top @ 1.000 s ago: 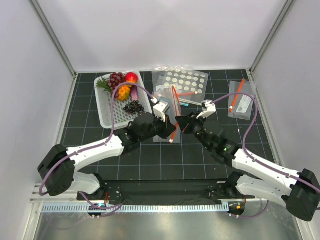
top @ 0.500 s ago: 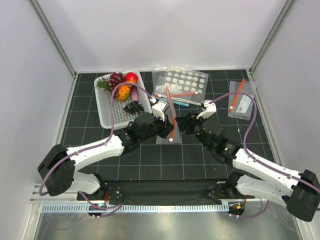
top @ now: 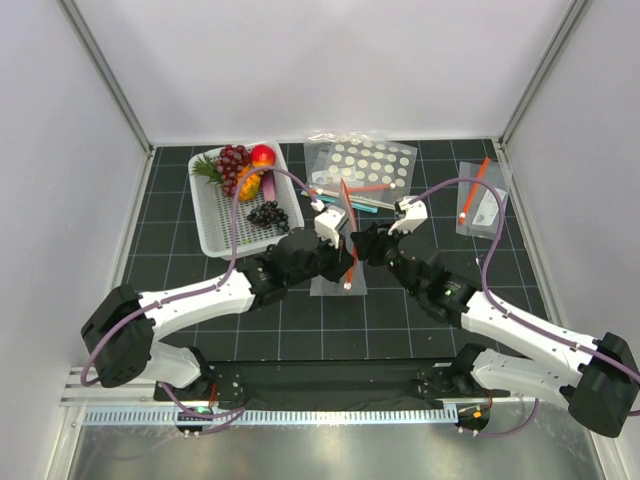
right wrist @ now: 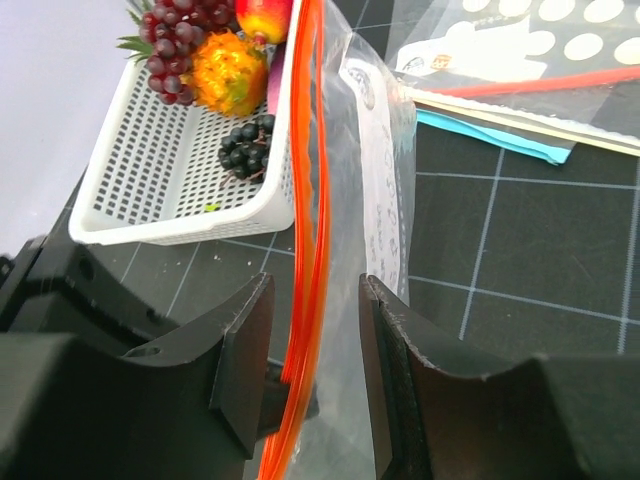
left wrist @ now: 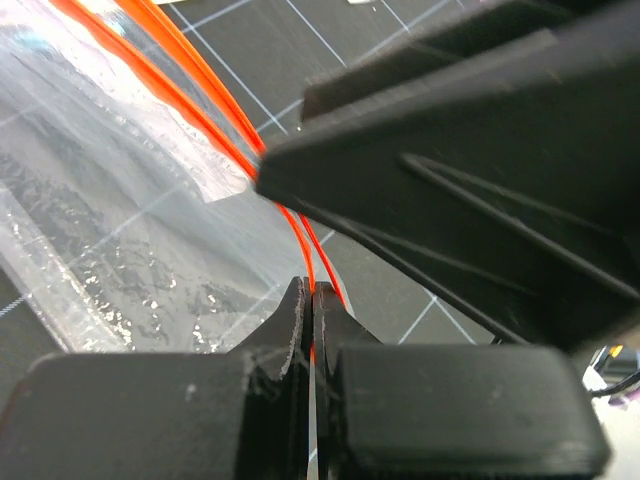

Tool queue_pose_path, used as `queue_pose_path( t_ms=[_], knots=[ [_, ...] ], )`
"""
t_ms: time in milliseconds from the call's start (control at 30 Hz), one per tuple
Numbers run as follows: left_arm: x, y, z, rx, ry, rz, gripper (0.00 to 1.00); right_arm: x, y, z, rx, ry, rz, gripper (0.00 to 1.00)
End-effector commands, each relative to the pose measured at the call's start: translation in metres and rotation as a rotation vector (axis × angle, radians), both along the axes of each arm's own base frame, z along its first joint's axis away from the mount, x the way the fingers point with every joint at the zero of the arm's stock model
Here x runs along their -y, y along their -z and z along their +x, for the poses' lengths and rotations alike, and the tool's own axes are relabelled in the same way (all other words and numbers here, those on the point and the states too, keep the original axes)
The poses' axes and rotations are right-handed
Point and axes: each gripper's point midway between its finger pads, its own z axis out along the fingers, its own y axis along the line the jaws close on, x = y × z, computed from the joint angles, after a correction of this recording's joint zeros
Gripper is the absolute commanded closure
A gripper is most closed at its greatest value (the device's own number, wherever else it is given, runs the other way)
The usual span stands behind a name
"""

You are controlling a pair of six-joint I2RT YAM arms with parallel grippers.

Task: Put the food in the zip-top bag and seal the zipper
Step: Open the zipper of the food storage bag.

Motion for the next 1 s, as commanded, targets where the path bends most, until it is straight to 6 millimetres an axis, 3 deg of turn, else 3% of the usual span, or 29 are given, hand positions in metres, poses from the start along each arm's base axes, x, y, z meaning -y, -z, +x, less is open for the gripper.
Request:
queue_pose_path(
  t_ms=[0,333,700,967],
  knots=[
    [0.007,-0.023,0.004,0.066,0.001,-0.018,1.0,0.004,-0.025,0.008,0.053,0.047,0.002,0.54],
    [0.003,-0.028,0.002,0.077,-0.005,-0.027,1.0,0.015,-0.015,0.016,0.016,0.126,-0.051,0.59],
    [0.003,-0.032,-0.001,0.08,0.007,-0.035,1.0,0.011,-0.014,0.015,0.019,0.106,-0.056,0.6],
    [-0.002,-0.04,-0.001,0.099,0.0,-0.039,1.0,-0.007,-0.001,0.015,-0.011,0.026,-0.074,0.6]
  ],
)
